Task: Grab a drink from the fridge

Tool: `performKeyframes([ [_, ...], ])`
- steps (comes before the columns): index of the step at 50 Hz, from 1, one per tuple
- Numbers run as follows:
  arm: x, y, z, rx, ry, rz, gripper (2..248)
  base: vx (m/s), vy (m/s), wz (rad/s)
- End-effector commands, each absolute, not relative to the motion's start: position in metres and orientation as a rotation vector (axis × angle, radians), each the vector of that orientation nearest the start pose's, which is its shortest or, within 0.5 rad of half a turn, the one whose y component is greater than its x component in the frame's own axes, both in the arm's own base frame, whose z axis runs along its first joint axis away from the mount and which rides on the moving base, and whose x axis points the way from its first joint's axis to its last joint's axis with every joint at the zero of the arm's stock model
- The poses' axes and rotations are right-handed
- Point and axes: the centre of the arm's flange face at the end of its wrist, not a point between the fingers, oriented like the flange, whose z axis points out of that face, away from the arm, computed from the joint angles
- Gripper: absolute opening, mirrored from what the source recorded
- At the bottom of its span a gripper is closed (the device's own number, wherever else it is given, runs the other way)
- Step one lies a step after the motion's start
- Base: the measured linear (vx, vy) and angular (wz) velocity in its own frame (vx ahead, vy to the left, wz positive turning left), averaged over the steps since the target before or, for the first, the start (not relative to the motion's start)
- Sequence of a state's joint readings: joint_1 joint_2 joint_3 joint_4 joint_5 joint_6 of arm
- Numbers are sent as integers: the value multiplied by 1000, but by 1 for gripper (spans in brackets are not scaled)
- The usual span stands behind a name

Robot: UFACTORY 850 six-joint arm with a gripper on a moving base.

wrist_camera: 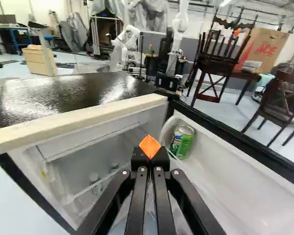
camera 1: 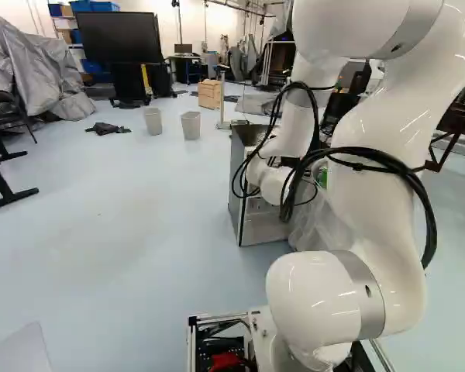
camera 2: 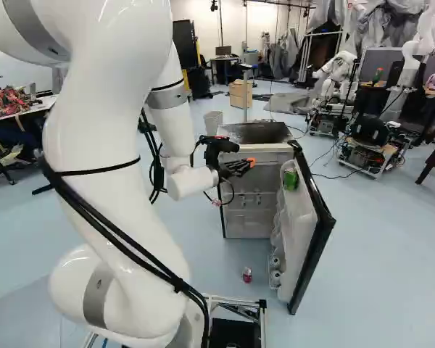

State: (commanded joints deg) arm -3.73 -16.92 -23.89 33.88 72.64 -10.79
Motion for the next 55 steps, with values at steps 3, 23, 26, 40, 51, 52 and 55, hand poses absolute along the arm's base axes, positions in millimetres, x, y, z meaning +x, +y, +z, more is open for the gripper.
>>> performKeyframes([
  [3,385,-71,315,-2773,689,-2190,25,0,0,0],
  [23,391,-56,318,-2693,365,-2208,25,0,0,0],
  [26,392,-54,318,-2681,321,-2205,25,0,0,0],
  [40,394,-50,318,-2661,252,-2199,25,0,0,0],
  [51,394,-50,318,-2660,250,-2199,25,0,0,0],
  [52,394,-50,318,-2660,250,-2199,25,0,0,0],
  [55,393,-50,319,-2660,249,-2198,25,0,0,0],
])
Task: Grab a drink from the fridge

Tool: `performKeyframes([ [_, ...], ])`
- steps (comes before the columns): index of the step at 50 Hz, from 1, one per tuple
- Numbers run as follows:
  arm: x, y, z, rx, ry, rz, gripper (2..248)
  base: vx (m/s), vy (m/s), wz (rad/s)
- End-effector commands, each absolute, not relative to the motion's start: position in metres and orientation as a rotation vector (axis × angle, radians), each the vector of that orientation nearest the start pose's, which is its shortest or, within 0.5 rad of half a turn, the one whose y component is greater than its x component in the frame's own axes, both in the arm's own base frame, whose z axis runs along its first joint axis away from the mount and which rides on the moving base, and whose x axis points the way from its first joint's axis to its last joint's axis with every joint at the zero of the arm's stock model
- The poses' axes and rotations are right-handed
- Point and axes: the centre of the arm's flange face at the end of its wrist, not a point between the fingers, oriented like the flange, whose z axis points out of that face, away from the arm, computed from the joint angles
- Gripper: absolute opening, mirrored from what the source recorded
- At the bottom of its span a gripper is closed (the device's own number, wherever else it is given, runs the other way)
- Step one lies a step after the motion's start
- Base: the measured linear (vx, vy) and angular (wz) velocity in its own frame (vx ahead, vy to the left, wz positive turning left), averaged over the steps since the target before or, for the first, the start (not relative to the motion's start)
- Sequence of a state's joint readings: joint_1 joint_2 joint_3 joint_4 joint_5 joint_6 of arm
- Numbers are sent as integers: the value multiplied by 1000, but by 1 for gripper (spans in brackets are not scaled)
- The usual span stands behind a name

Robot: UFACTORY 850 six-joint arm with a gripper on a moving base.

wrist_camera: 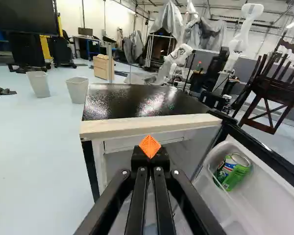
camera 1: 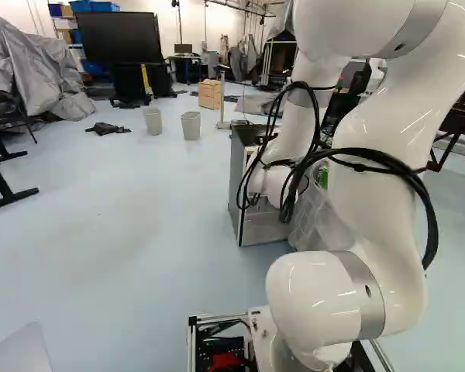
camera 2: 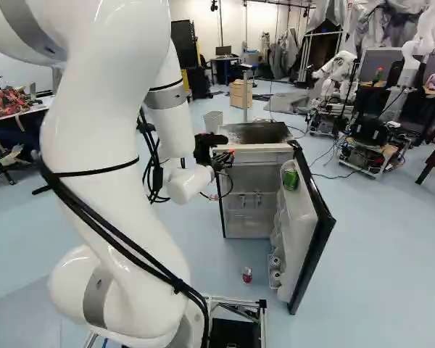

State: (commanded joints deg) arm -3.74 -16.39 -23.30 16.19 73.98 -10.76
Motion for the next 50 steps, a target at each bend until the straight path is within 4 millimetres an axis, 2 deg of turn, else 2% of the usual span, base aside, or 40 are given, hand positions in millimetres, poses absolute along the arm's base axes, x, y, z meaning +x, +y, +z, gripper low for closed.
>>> performKeyframes([
  [26,383,-44,327,-2643,228,-2160,25,0,0,0],
  [50,359,-32,344,-2611,180,-2079,25,0,0,0],
])
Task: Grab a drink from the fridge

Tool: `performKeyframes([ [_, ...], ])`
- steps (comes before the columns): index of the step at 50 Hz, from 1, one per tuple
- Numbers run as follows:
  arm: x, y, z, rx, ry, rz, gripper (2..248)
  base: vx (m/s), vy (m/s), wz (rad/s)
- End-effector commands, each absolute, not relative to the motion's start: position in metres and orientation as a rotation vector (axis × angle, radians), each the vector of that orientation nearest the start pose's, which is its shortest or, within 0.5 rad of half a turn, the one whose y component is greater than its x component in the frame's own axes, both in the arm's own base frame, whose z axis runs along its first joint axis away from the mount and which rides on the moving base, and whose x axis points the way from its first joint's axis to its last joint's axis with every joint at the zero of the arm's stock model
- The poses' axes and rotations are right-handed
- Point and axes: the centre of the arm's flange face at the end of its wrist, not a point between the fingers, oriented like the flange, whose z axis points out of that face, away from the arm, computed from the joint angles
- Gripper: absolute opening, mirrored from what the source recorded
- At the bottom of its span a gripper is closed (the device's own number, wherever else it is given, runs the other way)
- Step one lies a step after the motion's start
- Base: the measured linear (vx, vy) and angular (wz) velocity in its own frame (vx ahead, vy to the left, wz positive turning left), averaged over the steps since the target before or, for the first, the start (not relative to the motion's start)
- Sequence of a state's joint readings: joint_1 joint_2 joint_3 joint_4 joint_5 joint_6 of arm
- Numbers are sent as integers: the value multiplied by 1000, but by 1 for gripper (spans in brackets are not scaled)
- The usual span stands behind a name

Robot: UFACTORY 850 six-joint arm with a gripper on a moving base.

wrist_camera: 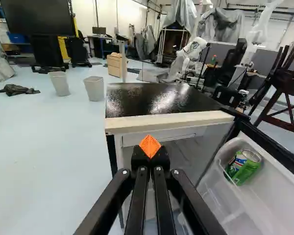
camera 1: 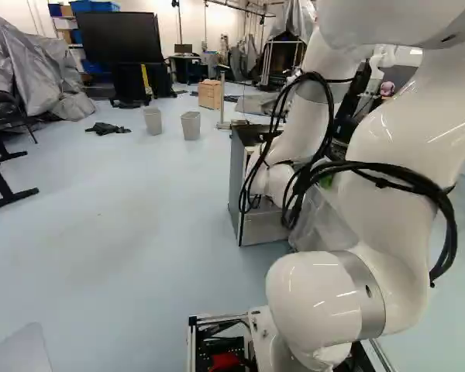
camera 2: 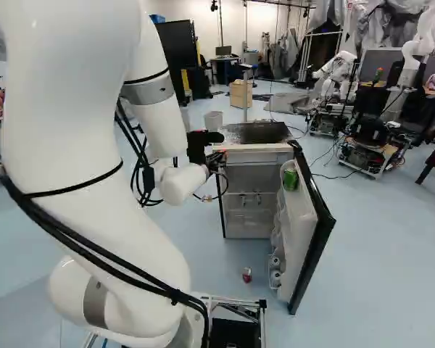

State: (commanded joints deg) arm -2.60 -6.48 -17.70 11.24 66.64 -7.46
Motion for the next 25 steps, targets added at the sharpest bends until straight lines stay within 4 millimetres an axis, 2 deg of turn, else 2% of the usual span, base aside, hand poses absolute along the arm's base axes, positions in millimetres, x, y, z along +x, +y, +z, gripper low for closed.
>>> performKeyframes([
  [25,320,-16,360,-2576,100,-1959,25,0,0,0],
])
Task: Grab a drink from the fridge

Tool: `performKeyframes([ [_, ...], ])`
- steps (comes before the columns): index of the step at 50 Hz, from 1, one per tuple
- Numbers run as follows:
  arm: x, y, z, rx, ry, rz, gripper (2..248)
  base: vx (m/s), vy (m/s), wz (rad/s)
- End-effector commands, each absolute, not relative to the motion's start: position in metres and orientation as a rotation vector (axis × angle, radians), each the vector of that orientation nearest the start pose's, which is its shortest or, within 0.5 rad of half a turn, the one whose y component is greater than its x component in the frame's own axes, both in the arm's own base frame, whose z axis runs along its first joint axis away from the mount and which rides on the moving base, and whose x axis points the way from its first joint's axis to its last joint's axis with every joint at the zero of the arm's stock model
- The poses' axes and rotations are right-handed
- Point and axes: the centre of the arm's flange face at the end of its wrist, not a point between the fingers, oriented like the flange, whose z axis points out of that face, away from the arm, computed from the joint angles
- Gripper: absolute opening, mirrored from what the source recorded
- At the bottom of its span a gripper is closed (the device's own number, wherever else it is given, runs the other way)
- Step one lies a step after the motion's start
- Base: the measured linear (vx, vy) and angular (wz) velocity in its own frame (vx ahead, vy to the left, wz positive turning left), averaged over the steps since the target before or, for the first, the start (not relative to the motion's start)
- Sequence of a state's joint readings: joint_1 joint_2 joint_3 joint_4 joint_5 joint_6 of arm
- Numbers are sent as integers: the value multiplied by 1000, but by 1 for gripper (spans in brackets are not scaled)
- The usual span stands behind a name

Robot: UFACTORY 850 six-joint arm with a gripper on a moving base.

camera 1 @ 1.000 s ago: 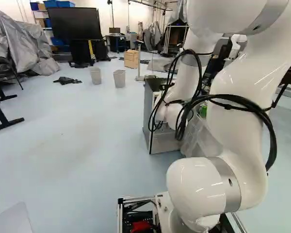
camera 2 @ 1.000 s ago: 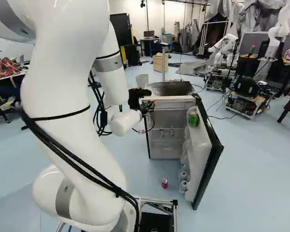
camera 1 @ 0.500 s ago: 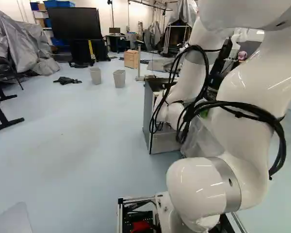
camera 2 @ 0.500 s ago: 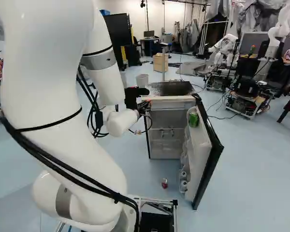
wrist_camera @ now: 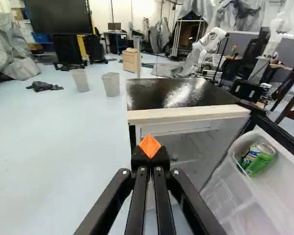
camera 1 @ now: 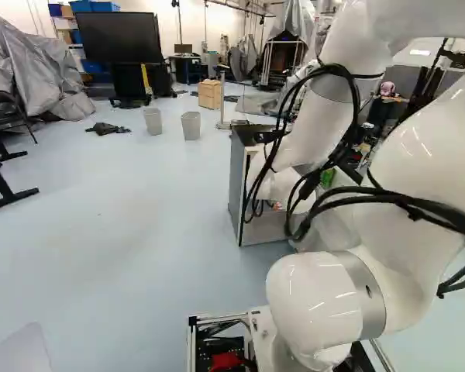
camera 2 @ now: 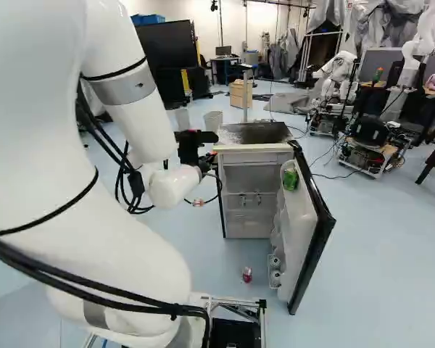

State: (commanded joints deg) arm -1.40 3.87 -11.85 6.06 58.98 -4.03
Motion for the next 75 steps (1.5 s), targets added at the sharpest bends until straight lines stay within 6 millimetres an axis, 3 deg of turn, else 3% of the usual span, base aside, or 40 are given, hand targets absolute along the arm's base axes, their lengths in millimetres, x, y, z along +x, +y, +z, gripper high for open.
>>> performKeyframes([
  [36,279,-2,366,-2559,17,-1847,25,0,0,0],
  [75,270,0,366,-2558,0,-1824,25,0,0,0],
])
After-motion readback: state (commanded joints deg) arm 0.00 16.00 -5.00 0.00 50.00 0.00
